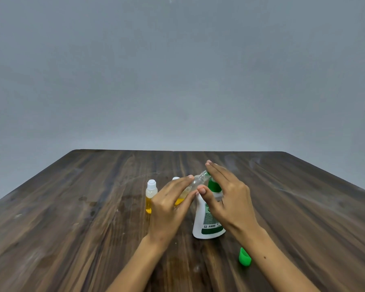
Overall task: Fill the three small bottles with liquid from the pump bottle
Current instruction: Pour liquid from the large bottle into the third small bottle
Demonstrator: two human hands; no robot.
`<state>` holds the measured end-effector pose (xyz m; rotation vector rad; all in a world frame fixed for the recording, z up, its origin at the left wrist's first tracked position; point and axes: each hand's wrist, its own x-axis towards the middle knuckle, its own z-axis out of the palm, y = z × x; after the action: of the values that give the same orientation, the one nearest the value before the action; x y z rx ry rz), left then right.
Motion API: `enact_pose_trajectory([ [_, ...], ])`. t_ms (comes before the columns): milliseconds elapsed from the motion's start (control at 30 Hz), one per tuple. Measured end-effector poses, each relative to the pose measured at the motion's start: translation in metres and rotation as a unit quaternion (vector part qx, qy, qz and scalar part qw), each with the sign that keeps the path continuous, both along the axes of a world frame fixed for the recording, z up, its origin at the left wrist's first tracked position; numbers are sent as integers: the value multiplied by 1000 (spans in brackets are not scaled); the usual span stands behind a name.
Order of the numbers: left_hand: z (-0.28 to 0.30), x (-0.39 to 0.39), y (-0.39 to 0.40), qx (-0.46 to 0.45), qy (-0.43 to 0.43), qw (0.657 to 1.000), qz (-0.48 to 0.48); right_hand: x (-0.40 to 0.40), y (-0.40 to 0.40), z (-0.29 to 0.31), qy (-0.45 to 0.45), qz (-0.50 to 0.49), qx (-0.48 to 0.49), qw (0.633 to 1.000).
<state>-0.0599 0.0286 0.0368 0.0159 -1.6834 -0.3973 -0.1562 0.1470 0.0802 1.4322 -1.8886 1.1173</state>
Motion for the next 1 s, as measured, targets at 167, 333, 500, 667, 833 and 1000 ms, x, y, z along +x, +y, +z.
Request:
enact_pose_trajectory([
  [167,2,1,5,-1,10,1000,-7,-3,3,8,-3,24,0,1000],
  [333,2,1,3,-13,0,1000,8,-1,-1,-1,-7,8,-20,1000],
  [500,1,1,5,-14,8,1000,9,-4,1,5,-12,26,-21,999],
  [667,0,-1,2,3,10,1000,7,-2,-1,1,0,10,-5,1000],
  [833,2,2,3,29,15,999,-6,-3,-2,4,-5,28,-12,1000],
  [1000,5,0,5,57,20,998,-18,-5,-3,8,-18,32,-18,999],
])
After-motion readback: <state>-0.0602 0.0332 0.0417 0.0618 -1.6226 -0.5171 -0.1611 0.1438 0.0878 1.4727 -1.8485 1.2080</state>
